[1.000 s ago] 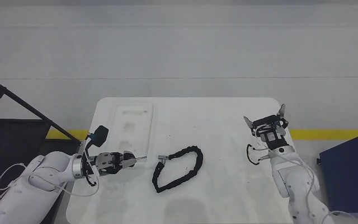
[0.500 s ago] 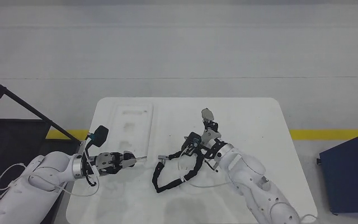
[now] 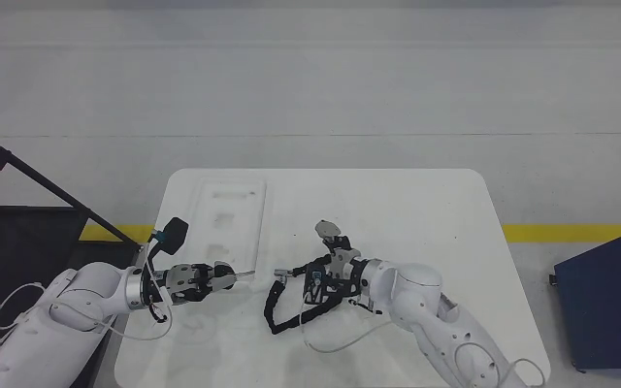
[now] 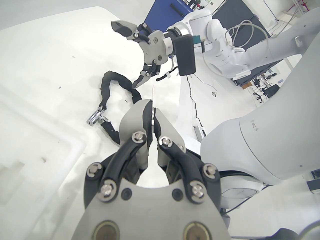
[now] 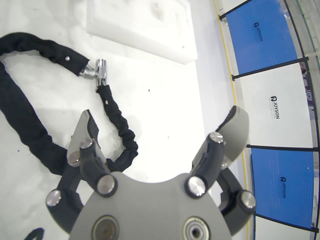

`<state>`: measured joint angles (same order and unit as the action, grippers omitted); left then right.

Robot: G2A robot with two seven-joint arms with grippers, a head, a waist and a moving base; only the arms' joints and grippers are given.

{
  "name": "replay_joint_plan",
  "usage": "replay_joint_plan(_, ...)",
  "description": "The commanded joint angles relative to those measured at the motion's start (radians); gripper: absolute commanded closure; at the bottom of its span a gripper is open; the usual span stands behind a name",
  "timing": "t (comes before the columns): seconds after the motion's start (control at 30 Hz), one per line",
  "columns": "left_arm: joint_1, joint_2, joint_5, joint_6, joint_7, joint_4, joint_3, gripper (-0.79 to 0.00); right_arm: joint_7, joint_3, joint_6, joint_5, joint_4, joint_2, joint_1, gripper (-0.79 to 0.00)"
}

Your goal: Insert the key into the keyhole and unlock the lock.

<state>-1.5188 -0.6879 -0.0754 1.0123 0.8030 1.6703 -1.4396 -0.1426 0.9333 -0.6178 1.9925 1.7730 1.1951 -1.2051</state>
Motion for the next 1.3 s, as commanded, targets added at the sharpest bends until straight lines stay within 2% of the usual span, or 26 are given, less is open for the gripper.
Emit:
replay_joint_plan(0.0,0.000,0.000,0.000,0.000,0.000,0.000,0.000,0.000,-0.004,-0.001,0.001,0.000,-0.001,0.000,0.000,-0.785)
replay_joint_plan(0.5,0.000,0.000,0.000,0.000,0.000,0.000,0.000,0.000,0.001,0.002,0.002,-0.007,-0.003,0.000,-0.003,-0.785)
replay_joint_plan(0.6,0.000,0.000,0.000,0.000,0.000,0.000,0.000,0.000,0.000,0.020,-0.123,-0.077,-0.016,-0.002,0.034,-0.785)
replay_joint_plan(0.77,0.000,0.000,0.000,0.000,0.000,0.000,0.000,0.000,-0.096,0.050,-0.388,-0.350,-0.103,0.008,0.138,-0.785)
replay_joint_plan(0.83,0.000,0.000,0.000,0.000,0.000,0.000,0.000,0.000,-0.169,0.000,-0.394,-0.515,-0.160,0.014,0.181,-0.785)
replay_joint_plan(0.97,0.000,0.000,0.000,0.000,0.000,0.000,0.000,0.000,-0.418,-0.131,-0.394,-0.822,-0.233,0.017,0.346,-0.785)
replay_joint_plan(1.13,0.000,0.000,0.000,0.000,0.000,0.000,0.000,0.000,-0.647,-0.300,-0.394,-1.191,-0.347,0.032,0.514,-0.785)
replay_joint_plan(1.27,0.000,0.000,0.000,0.000,0.000,0.000,0.000,0.000,-0.665,-0.427,-0.394,-1.313,-0.427,0.050,0.613,-0.785)
